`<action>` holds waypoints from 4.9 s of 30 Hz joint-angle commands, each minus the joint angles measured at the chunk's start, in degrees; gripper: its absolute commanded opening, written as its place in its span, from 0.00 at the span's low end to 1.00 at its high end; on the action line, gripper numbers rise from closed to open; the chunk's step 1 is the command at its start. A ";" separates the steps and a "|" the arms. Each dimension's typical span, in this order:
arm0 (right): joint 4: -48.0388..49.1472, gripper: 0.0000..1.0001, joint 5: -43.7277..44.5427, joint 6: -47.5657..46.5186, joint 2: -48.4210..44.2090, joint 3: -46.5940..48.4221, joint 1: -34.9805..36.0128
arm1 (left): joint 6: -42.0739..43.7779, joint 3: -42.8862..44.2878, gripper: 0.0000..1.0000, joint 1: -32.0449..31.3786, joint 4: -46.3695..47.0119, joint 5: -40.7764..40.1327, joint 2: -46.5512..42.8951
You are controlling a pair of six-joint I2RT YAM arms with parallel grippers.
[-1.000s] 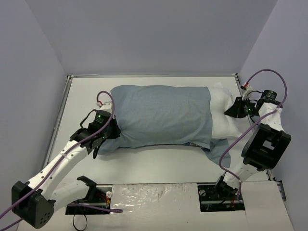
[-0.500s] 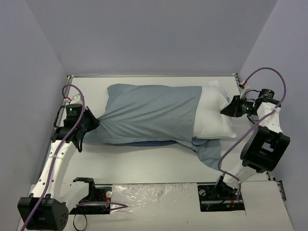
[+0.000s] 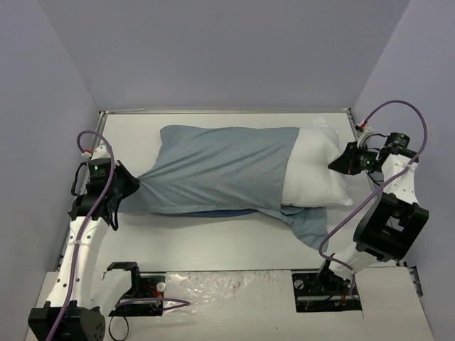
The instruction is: Remove the pillowcase from the pillow
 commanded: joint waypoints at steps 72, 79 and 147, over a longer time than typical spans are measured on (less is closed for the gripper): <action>23.45 0.00 0.29 39.98 8.76 15.83 15.00 | -9.34 48.87 0.03 -8.40 2.23 -8.94 53.35; 23.63 0.00 2.39 34.97 0.77 17.42 13.86 | -7.14 42.01 0.02 -3.22 2.22 -9.91 41.12; -34.20 0.99 21.55 -46.07 -10.40 5.82 5.42 | -6.62 6.76 0.91 -49.97 -16.85 -25.81 11.48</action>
